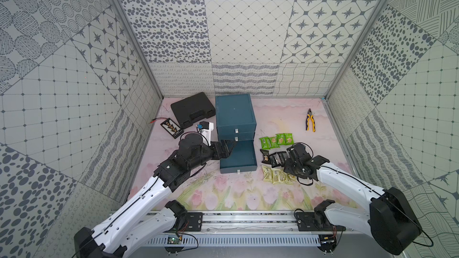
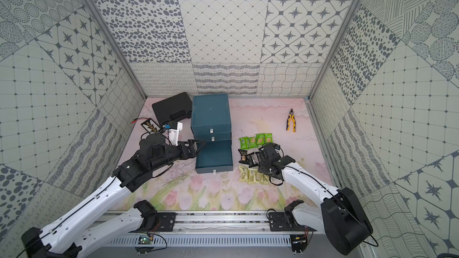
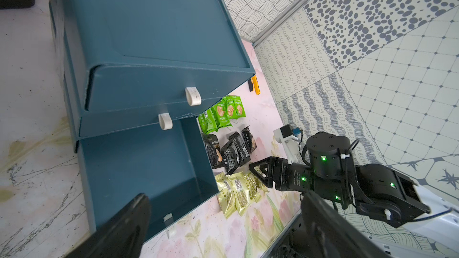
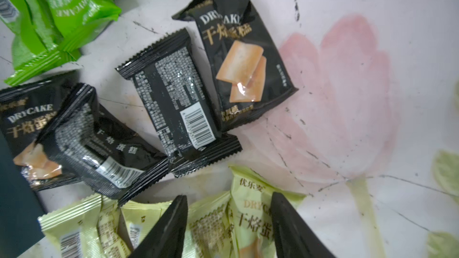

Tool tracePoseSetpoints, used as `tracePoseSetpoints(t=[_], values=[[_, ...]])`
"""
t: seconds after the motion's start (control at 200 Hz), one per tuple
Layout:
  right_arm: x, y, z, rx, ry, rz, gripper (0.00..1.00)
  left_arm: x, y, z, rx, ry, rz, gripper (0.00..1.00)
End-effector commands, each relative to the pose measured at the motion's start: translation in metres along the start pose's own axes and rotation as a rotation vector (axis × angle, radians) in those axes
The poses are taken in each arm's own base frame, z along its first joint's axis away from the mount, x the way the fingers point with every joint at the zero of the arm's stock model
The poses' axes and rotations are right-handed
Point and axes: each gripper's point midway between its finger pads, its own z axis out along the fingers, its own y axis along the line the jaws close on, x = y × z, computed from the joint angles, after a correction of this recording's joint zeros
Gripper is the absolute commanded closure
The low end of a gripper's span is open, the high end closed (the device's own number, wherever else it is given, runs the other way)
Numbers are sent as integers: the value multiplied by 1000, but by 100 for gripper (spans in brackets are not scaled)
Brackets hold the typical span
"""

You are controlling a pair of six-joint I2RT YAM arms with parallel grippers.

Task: Take the cookies out of the drawer
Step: Place the cookie at the center of the board, then close the drawer in the storage box.

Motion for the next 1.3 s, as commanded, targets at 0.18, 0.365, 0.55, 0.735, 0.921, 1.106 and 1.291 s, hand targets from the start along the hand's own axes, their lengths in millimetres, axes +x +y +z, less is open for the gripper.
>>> tracePoseSetpoints(t=[0.18, 0.365, 0.55, 0.735, 0.921, 1.106, 1.291], values=[[-18, 11, -29, -44, -83, -3, 39, -23, -2, -3, -53, -39, 83, 1], [-26, 31, -66, -118, -164, -42, 37, -55, -9, 5, -68, -59, 101, 1], [-15, 72, -86, -250, -205, -72, 36, -86, -11, 7, -78, -118, 103, 1], [10, 120, -88, -464, -206, -24, 44, -108, 11, 26, -81, -97, 3, 1], [41, 154, -81, -556, -172, -28, 66, -115, 26, 48, -50, -64, -80, 1], [67, 164, -67, -546, -116, -49, 86, -120, 34, 60, -43, -49, -109, 1], [82, 161, -50, -539, -72, -34, 98, -119, 40, 72, -47, -34, -109, 1]])
